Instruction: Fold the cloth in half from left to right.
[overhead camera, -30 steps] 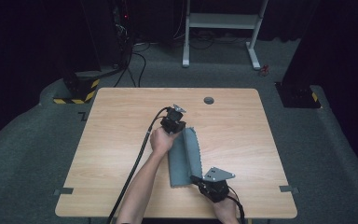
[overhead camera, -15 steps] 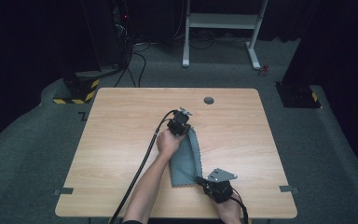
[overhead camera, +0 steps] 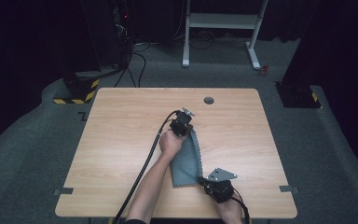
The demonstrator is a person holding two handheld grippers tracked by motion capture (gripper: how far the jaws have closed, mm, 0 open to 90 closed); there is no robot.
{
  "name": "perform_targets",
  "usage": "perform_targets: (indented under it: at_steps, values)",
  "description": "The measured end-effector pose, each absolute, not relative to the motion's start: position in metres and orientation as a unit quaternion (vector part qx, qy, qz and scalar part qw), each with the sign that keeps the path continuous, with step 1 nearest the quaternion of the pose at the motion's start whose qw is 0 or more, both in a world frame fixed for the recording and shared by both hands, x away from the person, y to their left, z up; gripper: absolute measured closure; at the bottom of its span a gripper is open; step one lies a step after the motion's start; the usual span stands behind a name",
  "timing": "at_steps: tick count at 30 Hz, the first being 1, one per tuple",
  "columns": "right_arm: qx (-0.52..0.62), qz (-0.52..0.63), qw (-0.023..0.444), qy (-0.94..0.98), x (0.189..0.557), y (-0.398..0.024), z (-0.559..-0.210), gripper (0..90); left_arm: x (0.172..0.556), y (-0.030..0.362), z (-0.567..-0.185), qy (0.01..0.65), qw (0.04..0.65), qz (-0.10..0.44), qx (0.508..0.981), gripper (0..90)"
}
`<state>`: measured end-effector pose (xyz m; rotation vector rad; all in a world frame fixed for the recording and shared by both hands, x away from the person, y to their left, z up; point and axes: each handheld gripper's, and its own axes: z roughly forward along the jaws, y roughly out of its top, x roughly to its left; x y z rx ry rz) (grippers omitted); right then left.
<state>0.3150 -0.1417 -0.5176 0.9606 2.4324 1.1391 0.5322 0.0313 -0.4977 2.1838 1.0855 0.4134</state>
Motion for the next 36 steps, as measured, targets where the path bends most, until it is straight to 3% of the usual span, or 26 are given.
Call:
perform_targets:
  at_steps: [9,14,22,29,36]
  values:
    - [0.344,0.392,0.141,0.842,0.316,-0.147,-0.52,89.2,0.534,0.026,-0.5,0.416,0.332,0.154,0.833,88.8]
    - [0.358,0.4,0.141,0.832,0.318,-0.155,-0.52,79.4,0.531,0.029,-0.494,0.414,0.333,0.167,0.83,64.6]
    - [0.361,0.416,0.156,0.82,0.327,-0.164,-0.508,76.0,0.509,0.059,-0.472,0.422,0.354,0.185,0.814,51.6]
    - [0.355,0.452,0.141,0.806,0.328,-0.174,-0.494,73.9,0.473,0.073,-0.472,0.401,0.372,0.171,0.82,48.1]
    - [0.338,0.425,0.138,0.828,0.338,-0.163,-0.504,79.6,0.419,0.08,-0.484,0.363,0.371,0.161,0.839,47.4]
